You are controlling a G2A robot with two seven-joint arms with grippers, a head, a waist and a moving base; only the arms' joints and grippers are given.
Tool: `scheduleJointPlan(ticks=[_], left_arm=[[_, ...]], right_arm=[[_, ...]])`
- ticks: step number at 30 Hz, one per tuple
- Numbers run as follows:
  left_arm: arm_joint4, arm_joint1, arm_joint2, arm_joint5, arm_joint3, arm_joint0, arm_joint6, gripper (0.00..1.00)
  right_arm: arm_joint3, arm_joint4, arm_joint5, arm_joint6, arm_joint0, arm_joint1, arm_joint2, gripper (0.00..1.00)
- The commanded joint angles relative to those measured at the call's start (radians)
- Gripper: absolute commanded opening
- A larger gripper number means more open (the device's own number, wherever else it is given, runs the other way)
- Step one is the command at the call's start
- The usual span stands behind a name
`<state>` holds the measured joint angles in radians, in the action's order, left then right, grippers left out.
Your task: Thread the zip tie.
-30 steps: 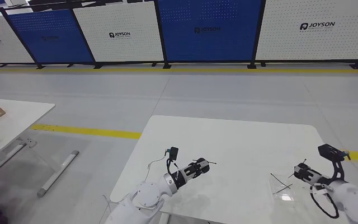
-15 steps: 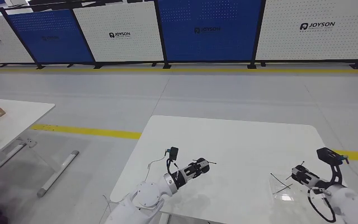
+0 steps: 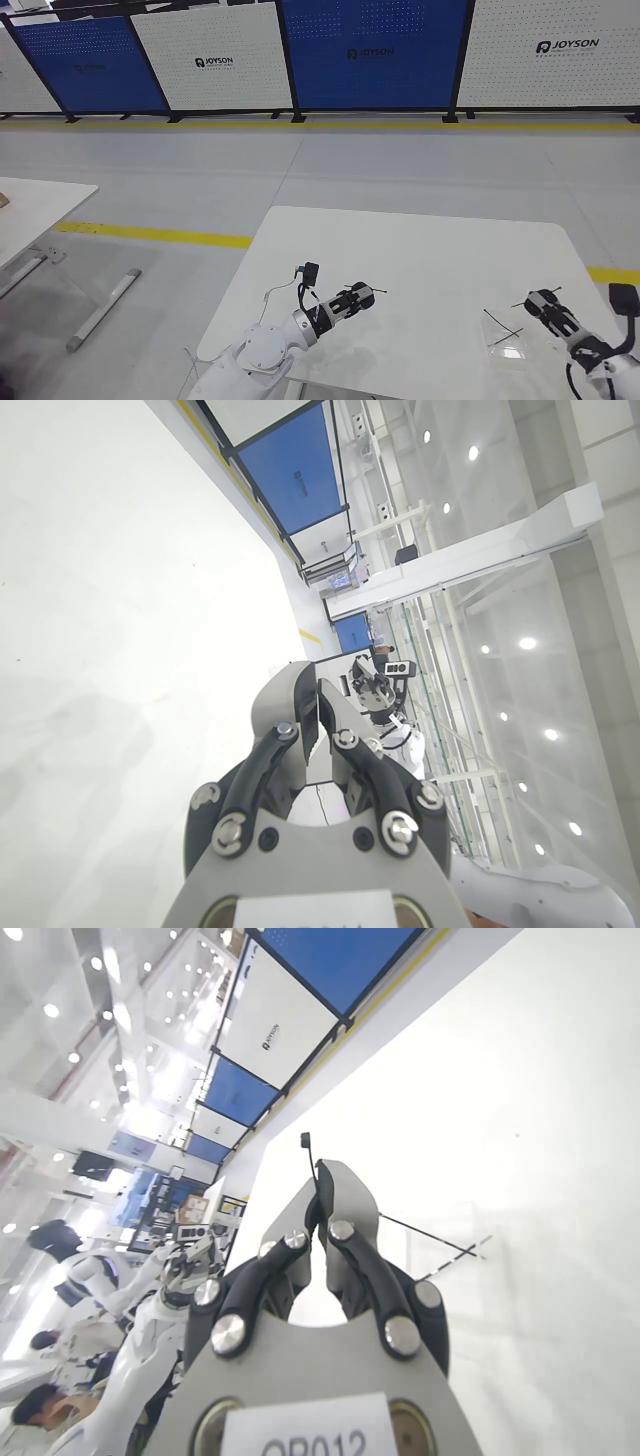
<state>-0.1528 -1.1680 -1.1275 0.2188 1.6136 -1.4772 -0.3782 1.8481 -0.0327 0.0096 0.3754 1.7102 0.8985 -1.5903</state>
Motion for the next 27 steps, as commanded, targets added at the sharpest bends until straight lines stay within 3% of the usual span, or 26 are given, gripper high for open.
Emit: scheduleJointPlan(ticks=[1,12,20,24,27], left_arm=[[0.000,0.000,0.000,0.000,0.000,0.000,0.000,0.00],[0.010,-0.001,0.006,-0.003,0.005,0.002,0.004,0.00],[0.220,-0.013,0.117,-0.076,0.056,0.050,0.047,0.00],[0.242,-0.022,0.154,-0.109,0.046,0.081,0.067,0.00],[0.242,-0.022,0.154,-0.109,0.046,0.081,0.067,0.00]], right_arm=[[0.005,-0.034,0.017,-0.033,0.000,0.002,0.011,0.00],[0.005,-0.034,0.017,-0.033,0.000,0.002,0.011,0.00],[0.005,-0.034,0.017,-0.033,0.000,0.002,0.011,0.00],[0.005,-0.034,0.017,-0.033,0.000,0.002,0.011,0.00],[0.005,-0.034,0.017,-0.033,0.000,0.002,0.011,0.00]])
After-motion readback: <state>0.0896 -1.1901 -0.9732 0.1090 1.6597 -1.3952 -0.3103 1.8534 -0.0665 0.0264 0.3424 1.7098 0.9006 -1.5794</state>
